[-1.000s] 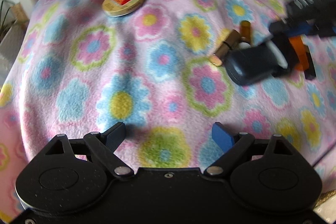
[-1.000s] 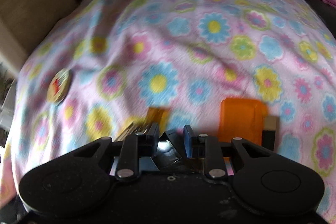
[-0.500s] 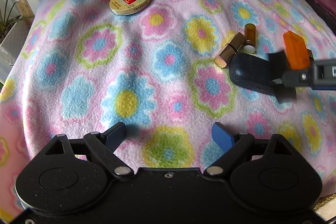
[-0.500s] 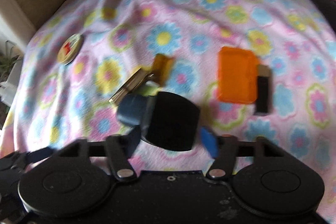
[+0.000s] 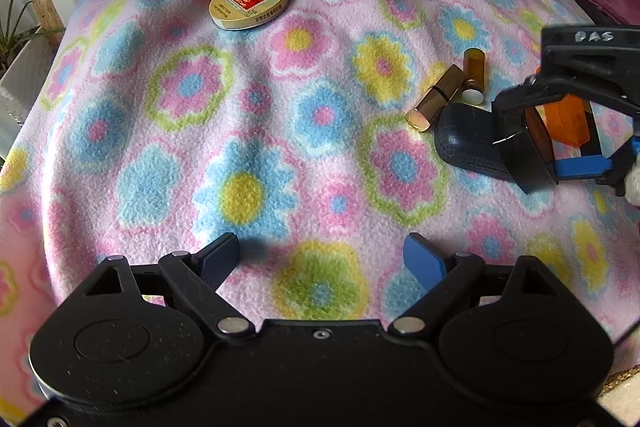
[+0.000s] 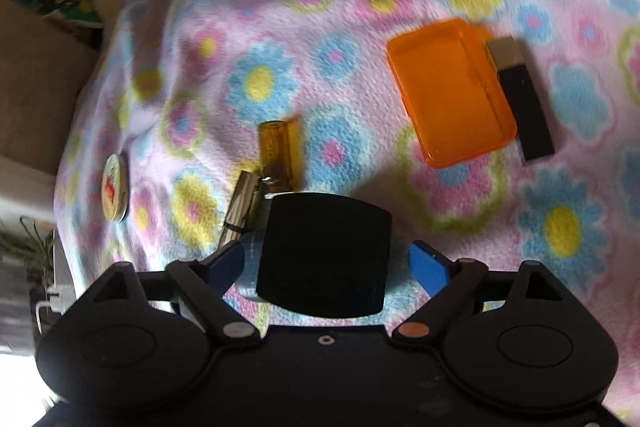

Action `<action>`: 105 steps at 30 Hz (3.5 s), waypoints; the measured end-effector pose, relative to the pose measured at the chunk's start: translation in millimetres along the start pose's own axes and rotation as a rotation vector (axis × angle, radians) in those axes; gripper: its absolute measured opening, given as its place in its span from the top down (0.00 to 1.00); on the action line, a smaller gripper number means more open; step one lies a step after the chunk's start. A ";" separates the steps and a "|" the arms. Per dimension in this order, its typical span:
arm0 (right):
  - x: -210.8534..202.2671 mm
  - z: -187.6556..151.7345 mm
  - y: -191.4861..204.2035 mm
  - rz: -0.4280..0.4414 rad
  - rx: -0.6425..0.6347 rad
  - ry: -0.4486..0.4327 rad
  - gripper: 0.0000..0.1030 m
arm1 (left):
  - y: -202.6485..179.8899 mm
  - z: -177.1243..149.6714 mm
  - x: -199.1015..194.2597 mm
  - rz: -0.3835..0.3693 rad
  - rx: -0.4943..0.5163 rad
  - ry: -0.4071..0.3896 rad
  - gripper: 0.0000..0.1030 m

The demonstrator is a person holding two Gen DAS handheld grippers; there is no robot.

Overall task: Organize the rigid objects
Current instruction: 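Grasp the black square compact with the right tool while the left tool approaches the blue glasses case, then grasp the dark blue glasses case with the left tool, then carry the black compact and the glasses case over the basket with both tools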

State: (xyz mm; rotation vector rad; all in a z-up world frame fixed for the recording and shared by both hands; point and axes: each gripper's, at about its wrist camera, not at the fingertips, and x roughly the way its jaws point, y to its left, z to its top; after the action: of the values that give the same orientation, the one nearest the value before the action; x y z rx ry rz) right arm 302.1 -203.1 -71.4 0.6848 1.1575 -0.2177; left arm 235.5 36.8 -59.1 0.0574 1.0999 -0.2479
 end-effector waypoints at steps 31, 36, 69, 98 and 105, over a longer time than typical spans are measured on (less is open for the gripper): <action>-39.4 -58.3 -99.0 -0.296 -0.390 -0.210 0.19 | -24.4 -6.2 17.2 0.073 0.114 0.008 0.03; -27.2 -48.5 -99.6 -0.246 -0.388 -0.162 0.00 | -28.8 -2.1 21.3 0.091 0.128 0.038 0.02; -23.9 -42.0 -97.5 -0.251 -0.380 -0.127 0.00 | -132.7 65.6 63.3 0.028 0.240 0.077 0.04; -122.4 -65.7 -115.6 -0.129 -0.293 -0.374 0.36 | -89.2 32.2 -61.8 -0.048 0.141 -0.030 0.17; -176.1 -125.8 -104.2 -0.074 -0.318 -0.426 0.36 | -70.8 -17.2 -114.7 -0.030 0.148 -0.093 0.17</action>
State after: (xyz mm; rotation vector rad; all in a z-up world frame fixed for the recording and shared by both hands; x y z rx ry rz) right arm 82.2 -241.0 17.5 0.2935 0.7835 -0.2228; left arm 155.1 -9.5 40.2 0.1598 0.9893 -0.3548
